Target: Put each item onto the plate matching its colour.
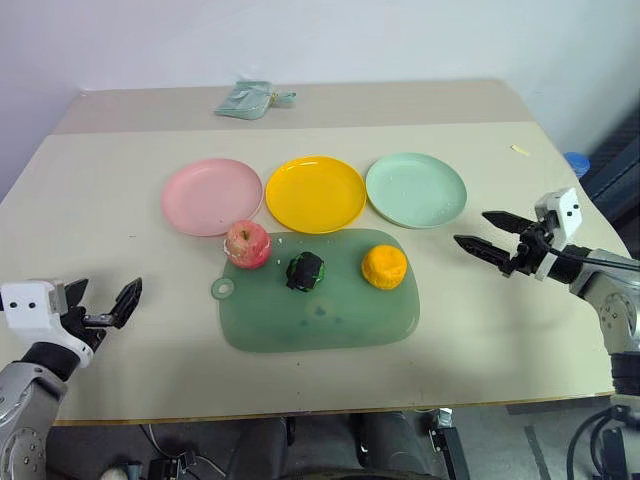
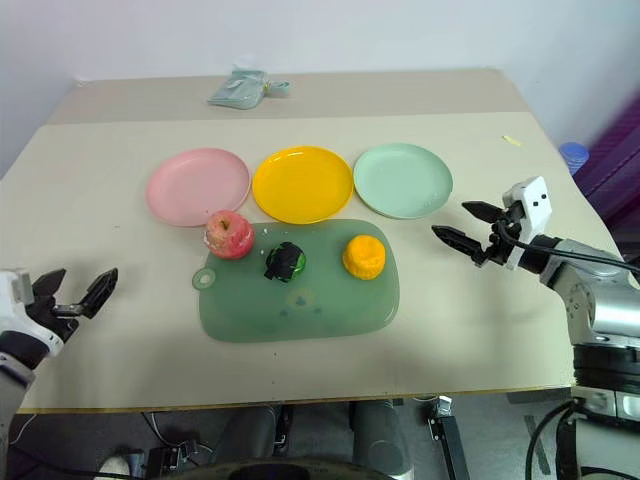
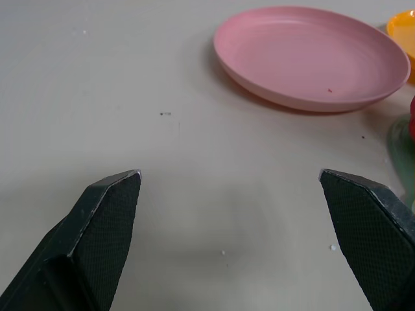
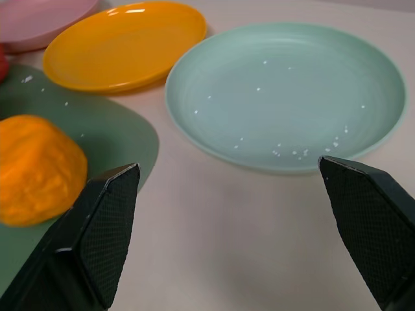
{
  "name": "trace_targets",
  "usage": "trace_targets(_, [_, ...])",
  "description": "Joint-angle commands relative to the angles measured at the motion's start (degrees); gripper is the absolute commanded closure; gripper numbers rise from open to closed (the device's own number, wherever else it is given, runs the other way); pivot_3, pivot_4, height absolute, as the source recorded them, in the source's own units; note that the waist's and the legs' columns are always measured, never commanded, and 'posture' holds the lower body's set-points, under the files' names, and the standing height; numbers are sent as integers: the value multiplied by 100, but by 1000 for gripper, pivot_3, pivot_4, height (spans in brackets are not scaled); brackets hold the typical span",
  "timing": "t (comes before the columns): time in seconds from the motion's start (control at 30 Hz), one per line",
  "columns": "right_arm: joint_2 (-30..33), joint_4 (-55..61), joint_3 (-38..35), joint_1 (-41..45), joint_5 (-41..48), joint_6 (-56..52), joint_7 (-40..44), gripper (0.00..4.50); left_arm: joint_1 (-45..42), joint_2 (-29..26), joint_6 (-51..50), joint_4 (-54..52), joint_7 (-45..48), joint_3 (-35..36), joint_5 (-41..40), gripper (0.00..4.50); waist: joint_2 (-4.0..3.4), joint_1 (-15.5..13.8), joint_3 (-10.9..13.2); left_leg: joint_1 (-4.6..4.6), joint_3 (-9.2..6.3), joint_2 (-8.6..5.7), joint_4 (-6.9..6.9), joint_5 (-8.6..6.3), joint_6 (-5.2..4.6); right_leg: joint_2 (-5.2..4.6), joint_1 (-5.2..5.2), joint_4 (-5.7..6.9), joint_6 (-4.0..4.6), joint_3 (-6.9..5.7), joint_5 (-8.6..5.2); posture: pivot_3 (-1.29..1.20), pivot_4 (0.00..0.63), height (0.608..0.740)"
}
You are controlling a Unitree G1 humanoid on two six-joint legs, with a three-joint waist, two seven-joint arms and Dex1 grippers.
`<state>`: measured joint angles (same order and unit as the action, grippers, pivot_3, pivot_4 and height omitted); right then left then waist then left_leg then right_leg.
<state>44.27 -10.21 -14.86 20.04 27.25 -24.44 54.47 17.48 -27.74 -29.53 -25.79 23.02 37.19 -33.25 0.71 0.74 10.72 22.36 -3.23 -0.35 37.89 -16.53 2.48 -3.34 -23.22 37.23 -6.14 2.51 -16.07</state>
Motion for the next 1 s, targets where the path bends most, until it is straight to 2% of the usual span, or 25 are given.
trace_targets(0.03, [-18,128,-42,128,6,112,-10,20,35,-8,117,-238,-40,151,-60,0,0,-1,0,0,0,0,0,0,0,0,0,0,0,0,0,0,150,740])
trace_targets(0.33, [-347,265,26,271,-125,214,-518,20,-177,99,68,-359,-224,38,-206,0,0,-1,0,0,-1,1,1,-1,-1,1,0,1,0,0,0,0,150,740])
trace_targets(0.57, [-684,577,-26,208,-161,300,-957,20,-1101,256,-28,-95,-616,-404,-270,0,0,-13,-1,1,-3,-2,4,0,-1,0,1,2,-1,-2,1,0,150,740])
trace_targets(0.83, [-428,1662,-333,-560,633,-436,-495,20,-2322,-167,-330,296,115,-979,-813,0,0,-13,-1,4,-7,-3,4,-1,-1,3,1,3,-2,-4,1,0,150,740])
trace_targets(0.9, [-353,2004,-393,-780,865,-605,-354,20,-2523,-423,-560,291,510,-1271,-956,0,0,-6,-1,4,-5,-3,5,-1,-2,3,1,3,-2,-3,1,0,150,740])
trace_targets(1.0, [-237,2344,-579,-1054,1140,-829,-252,20,-2620,-888,-578,336,1122,-1825,-735,0,-6,14,-2,3,-4,-3,5,-1,-2,6,1,4,-2,-2,1,0,150,740])
